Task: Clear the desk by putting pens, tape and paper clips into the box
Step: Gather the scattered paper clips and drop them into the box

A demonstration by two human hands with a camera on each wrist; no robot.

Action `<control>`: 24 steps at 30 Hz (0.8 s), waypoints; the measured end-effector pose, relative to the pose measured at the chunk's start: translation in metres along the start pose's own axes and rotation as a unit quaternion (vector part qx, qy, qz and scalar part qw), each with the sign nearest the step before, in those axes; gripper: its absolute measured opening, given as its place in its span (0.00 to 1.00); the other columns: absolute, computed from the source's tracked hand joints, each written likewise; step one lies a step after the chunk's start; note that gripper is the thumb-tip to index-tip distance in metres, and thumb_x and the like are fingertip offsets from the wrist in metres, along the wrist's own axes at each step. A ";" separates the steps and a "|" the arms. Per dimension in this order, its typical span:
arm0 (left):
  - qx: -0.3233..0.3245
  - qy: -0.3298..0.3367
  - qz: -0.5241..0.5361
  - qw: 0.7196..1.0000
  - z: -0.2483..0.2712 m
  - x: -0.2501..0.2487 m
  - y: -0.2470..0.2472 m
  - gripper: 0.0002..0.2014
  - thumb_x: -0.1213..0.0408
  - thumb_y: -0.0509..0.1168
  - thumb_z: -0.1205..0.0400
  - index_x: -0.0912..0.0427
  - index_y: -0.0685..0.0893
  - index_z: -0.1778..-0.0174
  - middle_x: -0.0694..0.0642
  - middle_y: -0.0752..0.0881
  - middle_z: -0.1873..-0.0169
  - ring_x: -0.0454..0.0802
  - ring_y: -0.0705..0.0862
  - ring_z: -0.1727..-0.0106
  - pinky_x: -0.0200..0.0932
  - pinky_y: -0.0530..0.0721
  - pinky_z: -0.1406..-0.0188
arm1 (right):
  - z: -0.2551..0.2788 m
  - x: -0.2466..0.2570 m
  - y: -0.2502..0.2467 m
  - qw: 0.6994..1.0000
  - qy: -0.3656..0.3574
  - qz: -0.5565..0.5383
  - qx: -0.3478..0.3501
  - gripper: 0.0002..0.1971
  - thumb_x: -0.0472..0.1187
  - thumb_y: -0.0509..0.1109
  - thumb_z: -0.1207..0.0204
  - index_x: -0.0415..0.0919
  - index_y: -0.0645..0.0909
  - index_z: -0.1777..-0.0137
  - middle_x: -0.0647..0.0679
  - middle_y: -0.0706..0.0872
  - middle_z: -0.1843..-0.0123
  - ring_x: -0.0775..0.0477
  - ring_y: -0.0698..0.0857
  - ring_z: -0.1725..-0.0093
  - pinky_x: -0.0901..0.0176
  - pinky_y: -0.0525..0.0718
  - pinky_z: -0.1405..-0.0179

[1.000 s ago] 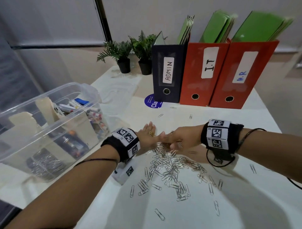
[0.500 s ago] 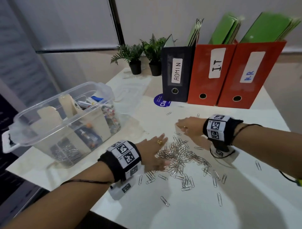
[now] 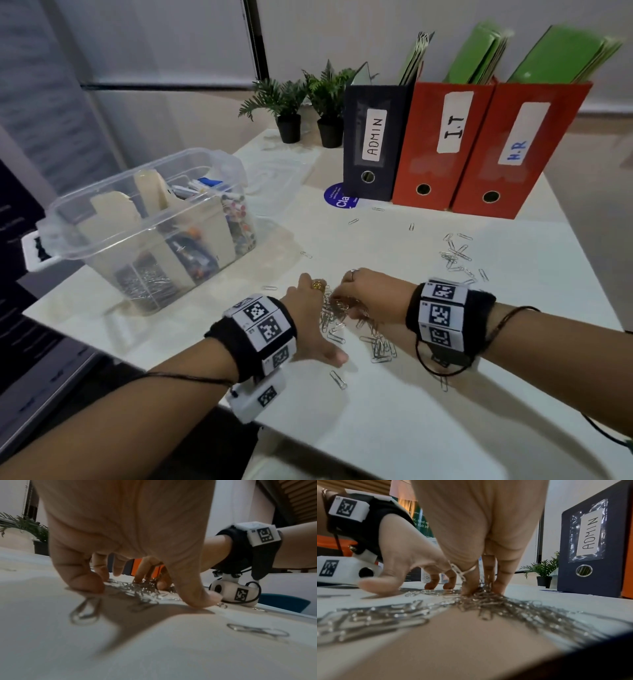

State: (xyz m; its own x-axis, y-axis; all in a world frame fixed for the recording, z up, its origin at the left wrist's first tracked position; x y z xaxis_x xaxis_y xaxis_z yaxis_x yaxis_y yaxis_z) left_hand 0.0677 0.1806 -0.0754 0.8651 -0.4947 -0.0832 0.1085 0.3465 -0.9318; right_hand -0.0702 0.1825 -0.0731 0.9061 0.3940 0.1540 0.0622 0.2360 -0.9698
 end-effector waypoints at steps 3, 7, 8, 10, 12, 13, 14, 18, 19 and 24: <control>-0.015 -0.011 -0.019 1.000 -0.008 -0.008 0.000 0.59 0.27 0.72 0.48 0.57 0.62 0.25 0.55 0.65 0.38 0.55 0.74 0.38 0.55 0.81 0.41 | 0.004 0.002 -0.006 1.000 0.015 -0.001 -0.017 0.17 0.30 0.61 0.23 0.41 0.80 0.36 0.42 0.80 0.43 0.39 0.82 0.45 0.52 0.81 0.45; -0.016 -0.001 -0.019 1.000 -0.013 -0.012 0.001 0.53 0.31 0.73 0.43 0.52 0.62 0.25 0.54 0.65 0.39 0.56 0.73 0.38 0.57 0.81 0.42 | 0.005 -0.003 -0.011 0.998 0.050 0.032 -0.014 0.16 0.29 0.59 0.21 0.38 0.80 0.36 0.40 0.80 0.40 0.41 0.80 0.40 0.56 0.77 0.43; -0.020 0.007 -0.010 1.000 -0.015 -0.013 0.001 0.50 0.32 0.71 0.40 0.49 0.63 0.25 0.55 0.65 0.39 0.57 0.73 0.38 0.57 0.81 0.42 | 0.005 -0.004 -0.012 0.997 0.058 0.043 -0.015 0.16 0.29 0.60 0.20 0.38 0.81 0.37 0.40 0.81 0.40 0.41 0.81 0.40 0.57 0.77 0.43; -0.026 0.007 0.021 0.999 -0.018 -0.014 0.000 0.44 0.35 0.70 0.35 0.45 0.61 0.25 0.55 0.66 0.37 0.59 0.72 0.37 0.58 0.80 0.39 | 0.005 -0.009 -0.011 0.996 0.074 0.054 -0.020 0.14 0.27 0.60 0.21 0.36 0.83 0.41 0.39 0.83 0.43 0.41 0.83 0.43 0.58 0.78 0.47; -0.044 0.004 0.037 0.998 -0.020 -0.017 -0.003 0.38 0.39 0.69 0.31 0.44 0.65 0.27 0.55 0.67 0.37 0.59 0.72 0.37 0.57 0.79 0.39 | 0.004 -0.012 -0.008 0.994 0.090 0.052 -0.023 0.13 0.26 0.60 0.22 0.34 0.85 0.45 0.39 0.84 0.46 0.40 0.84 0.47 0.58 0.79 0.52; -0.050 0.004 0.033 0.998 -0.020 -0.019 -0.004 0.35 0.40 0.69 0.30 0.46 0.68 0.29 0.55 0.68 0.38 0.58 0.71 0.38 0.56 0.79 0.40 | 0.003 -0.014 -0.007 0.994 0.096 0.052 -0.023 0.13 0.26 0.61 0.22 0.34 0.85 0.47 0.39 0.84 0.47 0.41 0.84 0.49 0.58 0.79 0.54; -0.051 0.004 0.024 0.998 -0.020 -0.022 -0.005 0.31 0.41 0.69 0.29 0.48 0.73 0.32 0.55 0.68 0.39 0.58 0.71 0.39 0.54 0.79 0.40 | 0.002 -0.015 -0.007 0.993 0.102 0.049 -0.022 0.12 0.26 0.61 0.22 0.33 0.85 0.47 0.39 0.85 0.49 0.42 0.84 0.52 0.59 0.78 0.56; -0.049 -0.007 0.007 0.999 -0.023 -0.028 -0.004 0.25 0.45 0.70 0.26 0.55 0.80 0.36 0.57 0.70 0.40 0.58 0.73 0.39 0.51 0.79 0.41 | -0.001 -0.015 -0.006 0.992 0.115 0.043 -0.021 0.11 0.25 0.61 0.23 0.32 0.84 0.48 0.38 0.84 0.54 0.42 0.80 0.57 0.59 0.75 0.60; -0.052 -0.015 0.012 0.998 -0.024 -0.028 -0.004 0.27 0.47 0.71 0.26 0.56 0.79 0.34 0.58 0.70 0.39 0.59 0.74 0.39 0.50 0.79 0.40 | -0.001 -0.015 -0.007 0.992 0.118 0.044 -0.024 0.12 0.24 0.60 0.23 0.31 0.84 0.49 0.38 0.83 0.56 0.42 0.79 0.58 0.59 0.74 0.60; -0.068 -0.049 0.013 0.996 -0.025 -0.029 -0.002 0.27 0.54 0.71 0.24 0.58 0.72 0.31 0.60 0.70 0.37 0.62 0.75 0.37 0.48 0.77 0.46 | 0.000 -0.016 -0.009 0.988 0.134 0.065 -0.051 0.13 0.19 0.58 0.27 0.29 0.82 0.52 0.45 0.71 0.70 0.42 0.76 0.61 0.59 0.73 0.62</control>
State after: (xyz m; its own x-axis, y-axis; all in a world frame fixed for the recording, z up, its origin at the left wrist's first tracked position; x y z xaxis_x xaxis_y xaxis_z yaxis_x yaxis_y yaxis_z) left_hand 0.0298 0.1743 -0.0801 0.9110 -0.4046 -0.0795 0.0233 0.2430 -0.9698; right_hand -0.0849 0.1742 -0.0665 0.9865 0.1628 -0.0156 -0.0327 0.1027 -0.9942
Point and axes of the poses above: each hand's wrist, its own z-axis away from the middle knuckle, its own y-axis out of the palm, x = y × z, the point moved 3 cm from there along -z, towards the middle knuckle
